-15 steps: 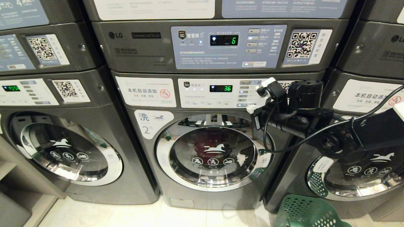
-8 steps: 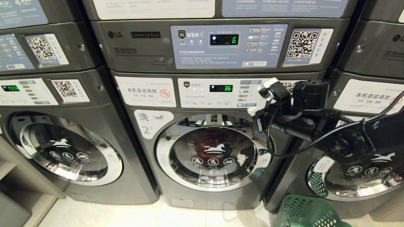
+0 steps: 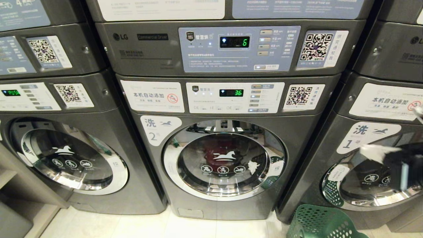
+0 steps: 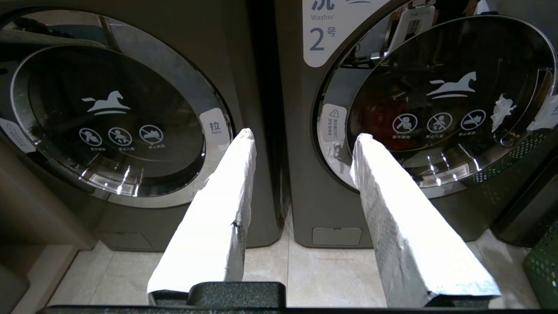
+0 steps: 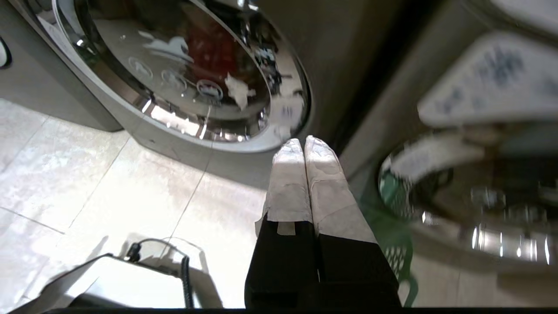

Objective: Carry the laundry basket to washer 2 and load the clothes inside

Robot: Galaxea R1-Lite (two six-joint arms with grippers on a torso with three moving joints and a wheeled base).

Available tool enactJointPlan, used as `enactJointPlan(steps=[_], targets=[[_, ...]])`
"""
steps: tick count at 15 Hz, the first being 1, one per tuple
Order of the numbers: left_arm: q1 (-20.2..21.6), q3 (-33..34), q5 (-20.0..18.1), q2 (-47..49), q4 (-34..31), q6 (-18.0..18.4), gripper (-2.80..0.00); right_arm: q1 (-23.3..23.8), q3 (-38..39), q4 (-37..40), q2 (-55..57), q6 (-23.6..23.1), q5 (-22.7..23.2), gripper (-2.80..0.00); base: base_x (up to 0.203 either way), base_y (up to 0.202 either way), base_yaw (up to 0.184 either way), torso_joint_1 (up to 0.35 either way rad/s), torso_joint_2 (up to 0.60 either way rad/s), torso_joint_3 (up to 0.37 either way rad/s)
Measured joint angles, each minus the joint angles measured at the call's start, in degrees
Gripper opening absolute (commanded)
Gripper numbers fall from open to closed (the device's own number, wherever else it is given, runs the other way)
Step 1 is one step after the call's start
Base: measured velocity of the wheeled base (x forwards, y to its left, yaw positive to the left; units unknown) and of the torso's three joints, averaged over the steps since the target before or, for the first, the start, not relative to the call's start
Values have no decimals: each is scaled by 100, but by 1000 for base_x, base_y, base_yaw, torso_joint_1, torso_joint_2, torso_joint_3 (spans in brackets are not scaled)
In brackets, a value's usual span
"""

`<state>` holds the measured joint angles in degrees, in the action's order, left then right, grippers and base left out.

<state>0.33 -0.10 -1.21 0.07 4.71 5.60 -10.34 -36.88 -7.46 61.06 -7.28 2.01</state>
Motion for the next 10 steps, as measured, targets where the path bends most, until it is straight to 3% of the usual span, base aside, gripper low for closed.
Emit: enactJointPlan(steps=[5, 10], targets=[[-2, 0, 0, 0, 0, 0, -280, 624, 2915, 335, -3736, 446, 38, -280, 0, 0, 0, 0, 0, 0], [0, 0, 2, 0, 0, 0, -280, 929, 3631, 567, -5737, 422, -289, -280, 0, 0, 0, 0, 0, 0]])
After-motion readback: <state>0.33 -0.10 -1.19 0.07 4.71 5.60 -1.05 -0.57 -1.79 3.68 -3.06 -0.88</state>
